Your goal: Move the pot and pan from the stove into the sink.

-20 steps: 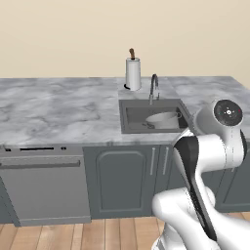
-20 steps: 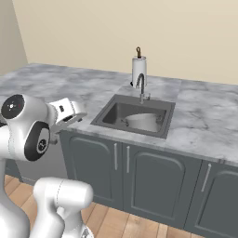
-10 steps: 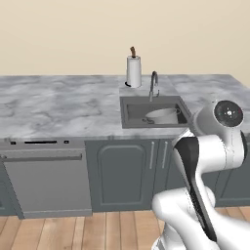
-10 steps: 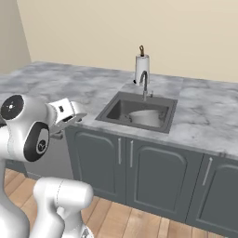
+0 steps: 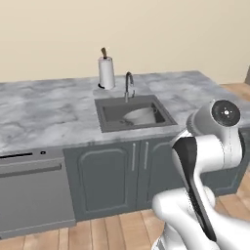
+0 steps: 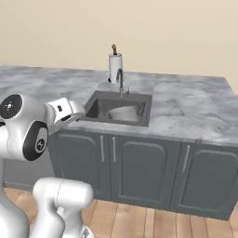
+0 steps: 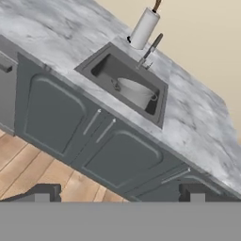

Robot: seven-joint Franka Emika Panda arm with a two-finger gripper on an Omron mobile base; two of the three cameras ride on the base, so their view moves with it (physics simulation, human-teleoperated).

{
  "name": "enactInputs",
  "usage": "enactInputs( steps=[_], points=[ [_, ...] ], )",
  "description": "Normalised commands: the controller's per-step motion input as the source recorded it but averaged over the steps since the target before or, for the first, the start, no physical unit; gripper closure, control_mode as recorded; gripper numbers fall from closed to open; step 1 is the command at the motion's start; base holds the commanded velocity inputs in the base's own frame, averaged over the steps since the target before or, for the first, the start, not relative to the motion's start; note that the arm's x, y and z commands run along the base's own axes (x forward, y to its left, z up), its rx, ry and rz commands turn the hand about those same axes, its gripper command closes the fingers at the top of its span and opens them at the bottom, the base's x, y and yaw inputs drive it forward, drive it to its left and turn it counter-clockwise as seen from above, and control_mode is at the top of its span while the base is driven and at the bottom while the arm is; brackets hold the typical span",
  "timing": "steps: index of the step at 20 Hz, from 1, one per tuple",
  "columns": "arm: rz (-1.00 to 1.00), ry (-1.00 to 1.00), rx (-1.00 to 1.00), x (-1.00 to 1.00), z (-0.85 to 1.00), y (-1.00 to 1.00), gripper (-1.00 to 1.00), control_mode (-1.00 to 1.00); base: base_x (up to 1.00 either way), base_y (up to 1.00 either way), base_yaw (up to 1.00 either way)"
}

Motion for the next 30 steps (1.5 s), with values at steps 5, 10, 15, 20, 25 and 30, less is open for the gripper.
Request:
enactInputs(
  steps=[5,10,15,20,25,30],
  points=[
    [0.00,0.00,0.00,0.00,0.00,0.00,-1.00,1.00,0.01,0.00,-0.49],
    [0.00,0.00,0.00,0.00,0.00,0.00,-1.00,1.00,0.01,0.00,-0.50],
    [0.00,0.00,0.00,0.00,0.00,0.00,-1.00,1.00,0.02,0.00,-0.50],
    [0.00,0.00,0.00,0.00,0.00,0.00,-1.00,1.00,0.03,0.00,-0.50],
    [0.00,0.00,0.00,0.00,0.00,0.00,-1.00,1.00,0.01,0.00,-0.49],
    [0.00,0.00,0.00,0.00,0.00,0.00,-1.00,1.00,0.00,0.00,-0.48]
  ],
)
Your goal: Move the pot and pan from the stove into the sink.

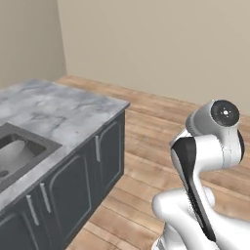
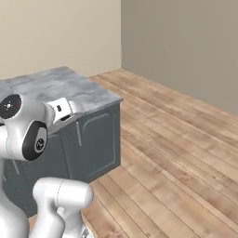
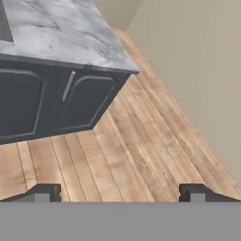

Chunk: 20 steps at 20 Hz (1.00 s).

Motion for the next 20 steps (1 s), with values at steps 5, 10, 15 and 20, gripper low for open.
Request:
enactInputs(
  steps=[5,10,15,20],
  points=[
    [0.00,0.00,0.00,0.00,0.00,0.00,-1.00,1.00,0.00,0.00,-0.47],
    [0.00,0.00,0.00,0.00,0.00,0.00,-1.00,1.00,0.00,0.00,-0.46],
    [0.00,0.00,0.00,0.00,0.00,0.00,-1.00,1.00,0.00,0.00,-0.47],
    [0.00,0.00,0.00,0.00,0.00,0.00,-1.00,1.00,0.01,0.00,-0.48]
  ],
)
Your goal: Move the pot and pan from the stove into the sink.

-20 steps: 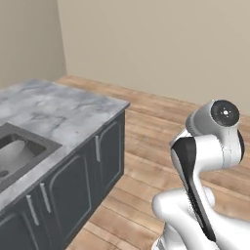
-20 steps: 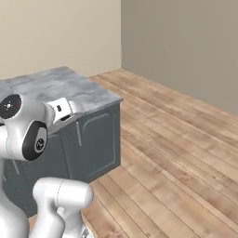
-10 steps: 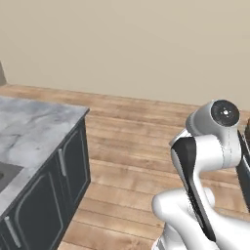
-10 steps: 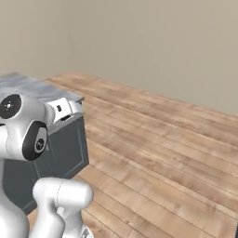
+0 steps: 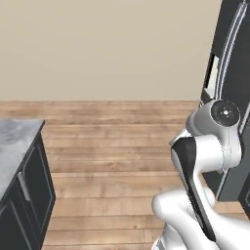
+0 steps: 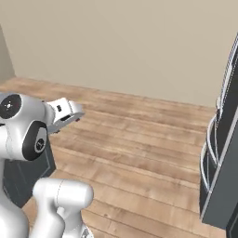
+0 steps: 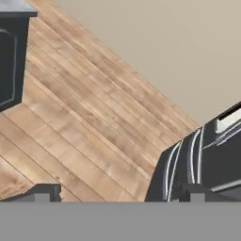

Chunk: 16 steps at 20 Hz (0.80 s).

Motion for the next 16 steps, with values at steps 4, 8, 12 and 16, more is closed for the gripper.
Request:
enactInputs(
  steps=[4,8,12,16],
  points=[
    [0.00,0.00,0.00,0.00,0.00,0.00,-1.00,1.00,0.02,0.00,-0.47],
    [0.00,0.00,0.00,0.00,0.00,0.00,-1.00,1.00,0.01,0.00,-0.47],
    [0.00,0.00,0.00,0.00,0.00,0.00,-1.00,1.00,0.01,0.00,-0.46],
    [0.00,0.00,0.00,0.00,0.00,0.00,-1.00,1.00,0.03,0.00,-0.47]
  ],
)
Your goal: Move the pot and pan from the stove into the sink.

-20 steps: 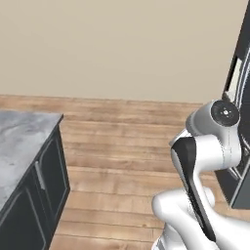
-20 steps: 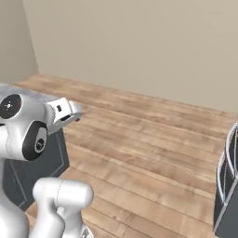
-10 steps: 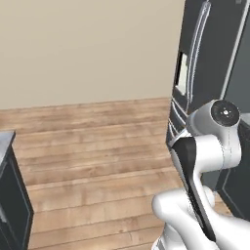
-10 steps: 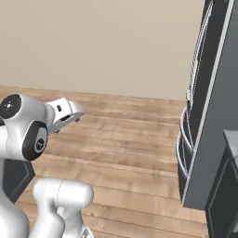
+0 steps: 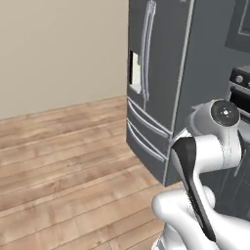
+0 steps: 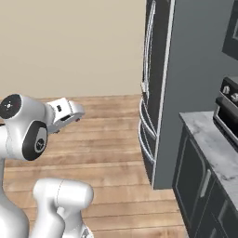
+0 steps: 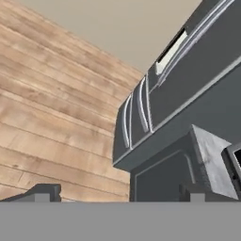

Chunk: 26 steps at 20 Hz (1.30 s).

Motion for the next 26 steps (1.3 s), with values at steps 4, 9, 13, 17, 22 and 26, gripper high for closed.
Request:
enactInputs(
  steps=[4,9,13,17,22,26],
  points=[
    [0.00,0.00,0.00,0.00,0.00,0.00,-1.00,1.00,0.02,0.00,-0.47],
    [0.00,0.00,0.00,0.00,0.00,0.00,-1.00,1.00,0.02,0.00,-0.46],
    [0.00,0.00,0.00,0.00,0.00,0.00,-1.00,1.00,0.01,0.00,-0.46],
    [0.00,0.00,0.00,0.00,0.00,0.00,-1.00,1.00,0.01,0.00,-0.46],
    [0.00,0.00,0.00,0.00,0.00,0.00,-1.00,1.00,0.00,0.00,-0.46],
    [0.00,0.00,0.00,0.00,0.00,0.00,-1.00,1.00,0.00,0.00,-0.45]
  ],
)
